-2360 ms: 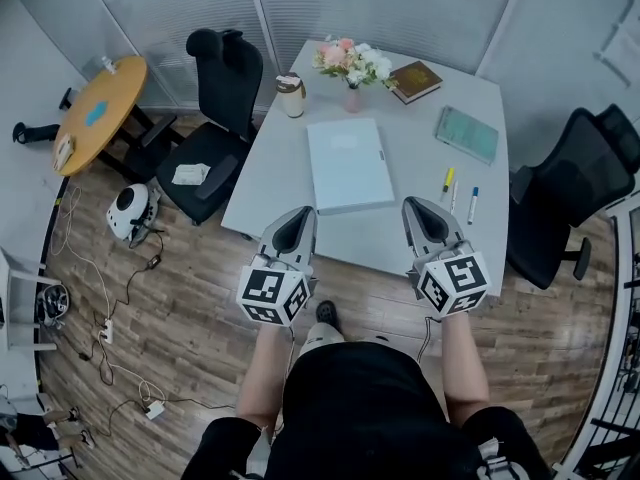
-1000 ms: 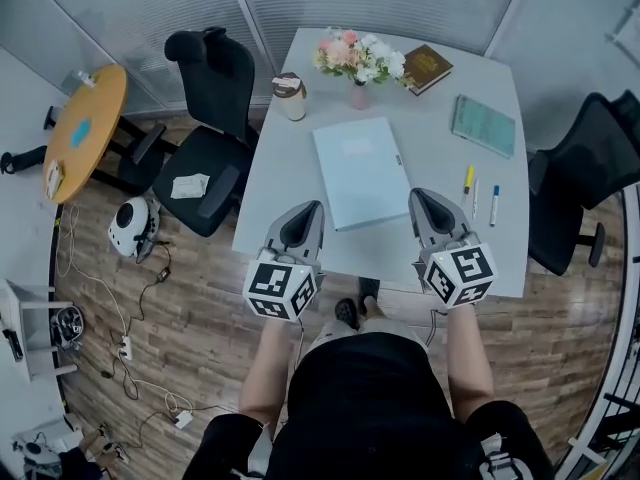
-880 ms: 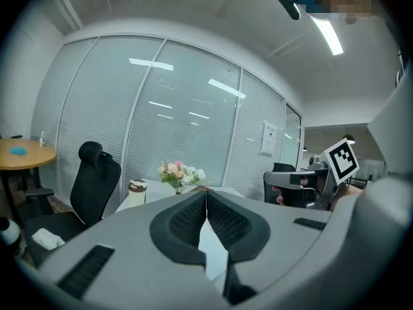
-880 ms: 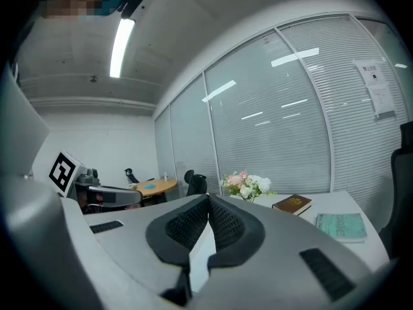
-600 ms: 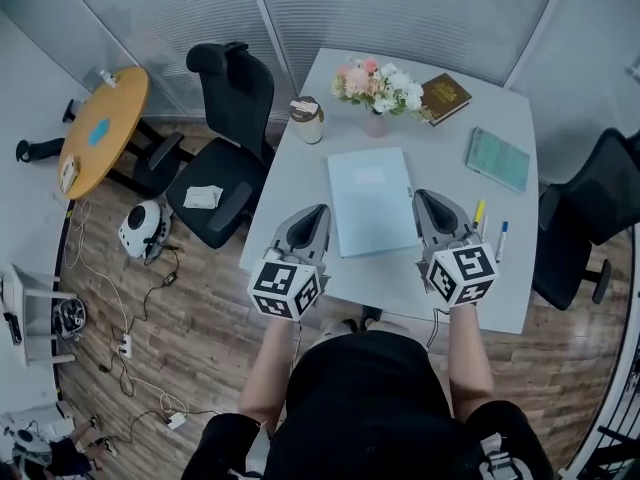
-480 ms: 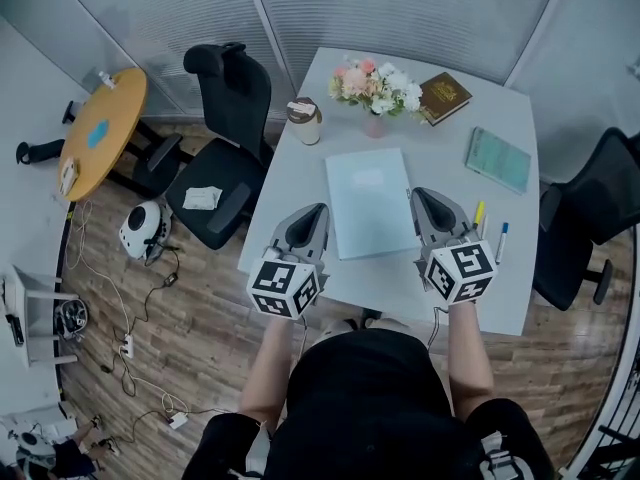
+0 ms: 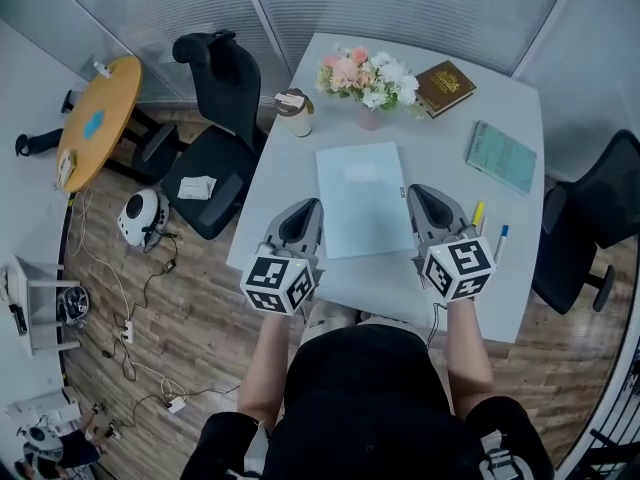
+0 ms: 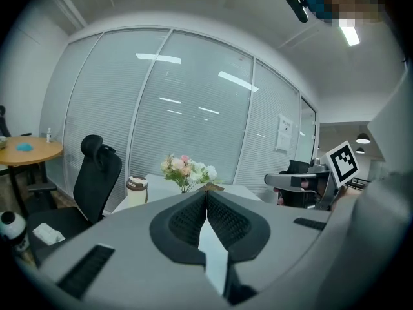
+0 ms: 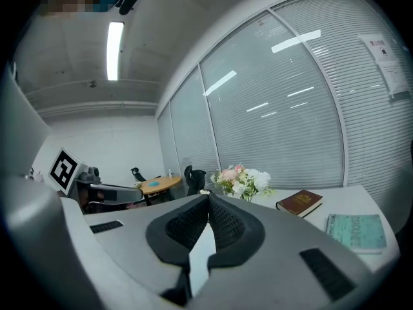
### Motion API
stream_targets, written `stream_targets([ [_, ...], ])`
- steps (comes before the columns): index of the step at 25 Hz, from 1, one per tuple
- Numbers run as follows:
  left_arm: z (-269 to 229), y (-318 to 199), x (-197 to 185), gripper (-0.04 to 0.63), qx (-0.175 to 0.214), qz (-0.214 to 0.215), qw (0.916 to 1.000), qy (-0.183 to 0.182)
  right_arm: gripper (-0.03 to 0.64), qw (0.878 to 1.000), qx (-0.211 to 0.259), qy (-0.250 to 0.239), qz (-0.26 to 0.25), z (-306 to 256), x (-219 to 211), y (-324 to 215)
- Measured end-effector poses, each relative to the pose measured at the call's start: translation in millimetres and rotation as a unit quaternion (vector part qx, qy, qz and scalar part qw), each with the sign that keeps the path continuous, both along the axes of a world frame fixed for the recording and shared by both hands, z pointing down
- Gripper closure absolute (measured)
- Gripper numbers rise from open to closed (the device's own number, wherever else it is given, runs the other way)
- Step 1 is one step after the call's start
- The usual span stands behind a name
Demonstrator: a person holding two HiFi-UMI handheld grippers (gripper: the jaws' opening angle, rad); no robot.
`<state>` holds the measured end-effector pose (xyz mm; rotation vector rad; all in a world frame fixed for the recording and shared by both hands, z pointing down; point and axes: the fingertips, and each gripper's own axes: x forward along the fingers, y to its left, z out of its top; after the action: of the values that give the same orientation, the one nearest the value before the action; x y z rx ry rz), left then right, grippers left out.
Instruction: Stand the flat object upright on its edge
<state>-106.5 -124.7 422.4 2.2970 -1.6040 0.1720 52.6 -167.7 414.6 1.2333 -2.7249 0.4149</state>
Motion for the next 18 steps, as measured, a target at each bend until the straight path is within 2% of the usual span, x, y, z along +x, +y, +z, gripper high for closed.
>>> stream_targets([
  [11, 28.6, -3.6, 3.8, 0.571, -0.039, -0.02, 0.999, -0.002, 0.6, 0.999, -0.035, 0.013, -0.009, 31.9, 8.6, -10.9],
  [18, 53.4, -15.4, -3.5, 0.571, -0.062, -0.012, 0.998, 0.003, 0.6, 0.998, -0.054, 0.034, 0.001, 57.8, 7.0, -23.2],
])
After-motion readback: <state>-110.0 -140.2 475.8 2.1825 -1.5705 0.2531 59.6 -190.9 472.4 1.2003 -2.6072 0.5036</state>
